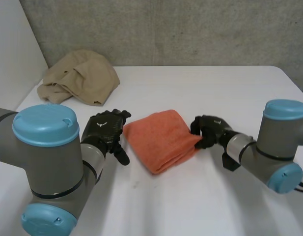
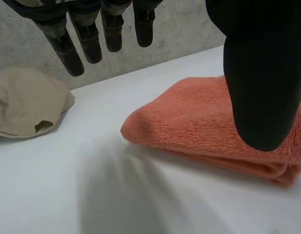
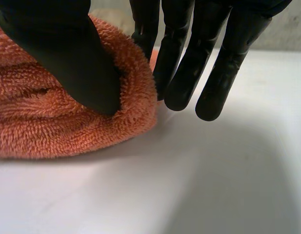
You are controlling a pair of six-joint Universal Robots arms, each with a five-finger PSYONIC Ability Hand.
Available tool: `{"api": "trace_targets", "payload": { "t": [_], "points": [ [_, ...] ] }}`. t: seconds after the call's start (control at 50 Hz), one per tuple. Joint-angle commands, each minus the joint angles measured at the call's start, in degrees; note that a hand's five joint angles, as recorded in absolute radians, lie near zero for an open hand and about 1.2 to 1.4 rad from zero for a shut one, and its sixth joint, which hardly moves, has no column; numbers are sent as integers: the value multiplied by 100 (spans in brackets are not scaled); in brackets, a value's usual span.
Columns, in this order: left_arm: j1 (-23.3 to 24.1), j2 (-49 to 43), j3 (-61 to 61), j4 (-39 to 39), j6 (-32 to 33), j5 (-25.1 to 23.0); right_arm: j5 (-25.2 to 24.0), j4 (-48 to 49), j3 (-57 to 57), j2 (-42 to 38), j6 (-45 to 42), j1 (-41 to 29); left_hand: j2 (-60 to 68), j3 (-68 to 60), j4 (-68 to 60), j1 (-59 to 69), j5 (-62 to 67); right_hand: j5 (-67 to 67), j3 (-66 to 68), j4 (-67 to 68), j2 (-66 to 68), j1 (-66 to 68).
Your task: Fold the laundry.
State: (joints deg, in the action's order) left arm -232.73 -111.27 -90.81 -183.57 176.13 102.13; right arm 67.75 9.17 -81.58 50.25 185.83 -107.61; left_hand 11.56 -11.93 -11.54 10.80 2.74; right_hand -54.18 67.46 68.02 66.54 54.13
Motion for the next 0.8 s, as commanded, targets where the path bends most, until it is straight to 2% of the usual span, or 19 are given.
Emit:
{"api": "trace_targets", "payload": {
  "t": [0.02,0.24,0.48,0.8],
  "points": [
    [0,0,-25,-3,0,0,46,-204,1081,-428,-64,91,-51,87,48,26,-168,-1582,1254,1198,1346,2587],
    [-9,-9,-25,-12,0,9,283,-960,3137,-1535,-425,934,-68,104,65,9,-185,-1582,1254,1198,1346,2587],
    [-9,-35,-16,-21,0,18,520,-1250,4684,-2344,-469,1900,-68,104,65,9,-185,-1582,1254,1198,1346,2587],
    [0,-70,-7,-21,0,18,617,-1365,5108,-2573,-688,3439,-84,121,82,-8,-202,-1582,1254,1198,1346,2587]
  ]
}}
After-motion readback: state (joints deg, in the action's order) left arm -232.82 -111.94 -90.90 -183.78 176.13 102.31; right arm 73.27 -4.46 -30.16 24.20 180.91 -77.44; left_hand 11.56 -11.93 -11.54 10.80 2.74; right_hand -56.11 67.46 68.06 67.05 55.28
